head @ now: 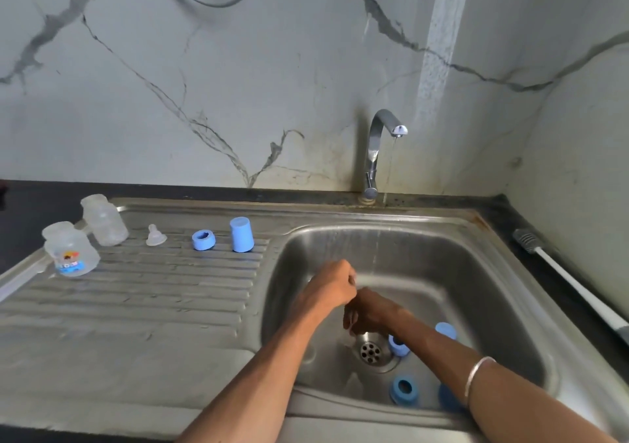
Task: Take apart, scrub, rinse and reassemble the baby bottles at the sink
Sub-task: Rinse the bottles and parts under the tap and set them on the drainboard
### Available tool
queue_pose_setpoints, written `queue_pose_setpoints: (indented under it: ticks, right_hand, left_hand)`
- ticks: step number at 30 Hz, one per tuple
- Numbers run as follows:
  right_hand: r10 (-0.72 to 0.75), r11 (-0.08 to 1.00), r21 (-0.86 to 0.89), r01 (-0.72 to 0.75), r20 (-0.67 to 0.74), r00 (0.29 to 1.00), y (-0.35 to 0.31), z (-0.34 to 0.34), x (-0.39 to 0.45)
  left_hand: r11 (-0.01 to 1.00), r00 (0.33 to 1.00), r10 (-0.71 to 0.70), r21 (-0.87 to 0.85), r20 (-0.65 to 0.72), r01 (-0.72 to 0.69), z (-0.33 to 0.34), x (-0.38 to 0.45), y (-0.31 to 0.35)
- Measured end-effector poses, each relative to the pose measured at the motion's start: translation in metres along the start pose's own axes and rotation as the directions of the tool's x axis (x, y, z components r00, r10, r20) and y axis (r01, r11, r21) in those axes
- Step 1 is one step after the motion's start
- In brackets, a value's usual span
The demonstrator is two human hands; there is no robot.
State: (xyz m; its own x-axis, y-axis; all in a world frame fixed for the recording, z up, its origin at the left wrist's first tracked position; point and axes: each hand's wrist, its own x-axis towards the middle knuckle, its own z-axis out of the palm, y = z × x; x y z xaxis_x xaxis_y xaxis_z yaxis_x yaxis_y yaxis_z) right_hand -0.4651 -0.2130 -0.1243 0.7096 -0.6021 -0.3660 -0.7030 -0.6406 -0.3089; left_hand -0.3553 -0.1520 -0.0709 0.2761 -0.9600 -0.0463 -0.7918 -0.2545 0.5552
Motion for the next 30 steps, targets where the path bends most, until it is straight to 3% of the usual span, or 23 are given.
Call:
queue_pose_setpoints:
  ticks: [7,11,16,20,24,30]
  right_hand:
    - [0.223,0.92,0.374,-0.115,-0.257,0.94,0.025,-0.06,-0.024]
    - [0.348,0.803,0.595,-0.03,-0.427,0.834,0.032,-0.085,-0.035]
    - [0.42,0.558,0.815,0.156,-0.44,0.794,0.032,-0.089,-0.033]
    - [0.473,0.411,0.866,0.284,-0.469,0.746,0.034,-0.091,-0.028]
    - [0.5,0.4,0.86,0.316,-0.494,0.711,0.038,-0.093,-0.023]
    - [0.489,0.428,0.864,0.263,-0.466,0.737,0.037,-0.087,-0.018]
  left_hand:
    - [0.994,0.987,-0.093,-0.063,-0.132,0.086,-0.004,0.009,-0.001]
    - [0.984,0.954,-0.132,-0.151,-0.27,0.093,-0.005,0.019,0.017]
    - [0.956,0.921,-0.141,-0.293,-0.363,0.03,0.003,0.032,0.031]
    - [0.876,0.917,-0.061,-0.462,-0.393,-0.14,0.004,0.043,0.032]
    - [0.789,0.937,-0.038,-0.585,-0.348,-0.186,0.009,0.051,0.031]
    - [0.792,0.924,0.001,-0.564,-0.383,-0.235,0.014,0.049,0.029]
